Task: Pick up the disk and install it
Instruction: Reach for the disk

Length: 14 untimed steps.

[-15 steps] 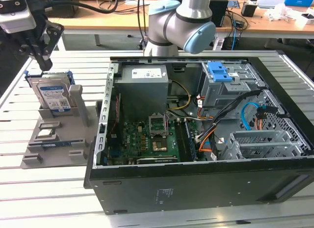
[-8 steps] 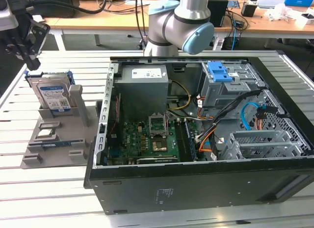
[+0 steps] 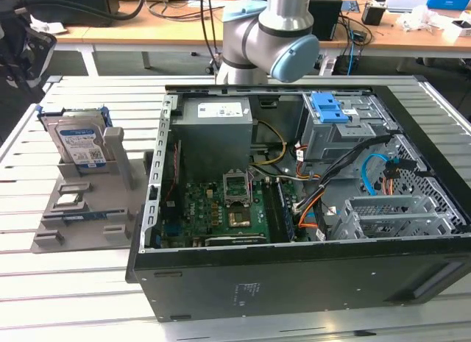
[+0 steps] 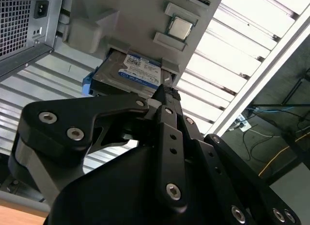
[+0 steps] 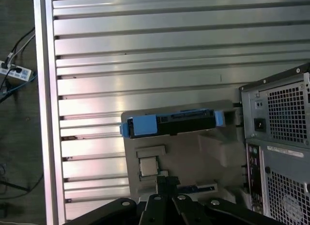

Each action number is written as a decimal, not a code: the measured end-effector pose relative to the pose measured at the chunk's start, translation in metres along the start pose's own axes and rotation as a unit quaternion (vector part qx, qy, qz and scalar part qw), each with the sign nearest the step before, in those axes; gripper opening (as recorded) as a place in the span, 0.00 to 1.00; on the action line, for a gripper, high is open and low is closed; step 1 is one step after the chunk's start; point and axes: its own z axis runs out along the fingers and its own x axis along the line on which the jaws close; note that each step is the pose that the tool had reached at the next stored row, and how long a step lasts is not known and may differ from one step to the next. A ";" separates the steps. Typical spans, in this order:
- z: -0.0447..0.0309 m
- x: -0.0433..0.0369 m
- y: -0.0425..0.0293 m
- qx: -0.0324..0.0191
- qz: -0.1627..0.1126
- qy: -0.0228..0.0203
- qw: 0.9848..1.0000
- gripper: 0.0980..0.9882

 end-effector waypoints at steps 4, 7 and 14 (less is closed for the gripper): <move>0.0002 0.0043 0.0016 0.000 0.000 0.000 1.000 0.00; 0.0002 0.0044 0.0016 0.000 0.000 0.000 1.000 0.00; 0.0002 0.0047 0.0016 0.000 0.000 0.000 1.000 0.00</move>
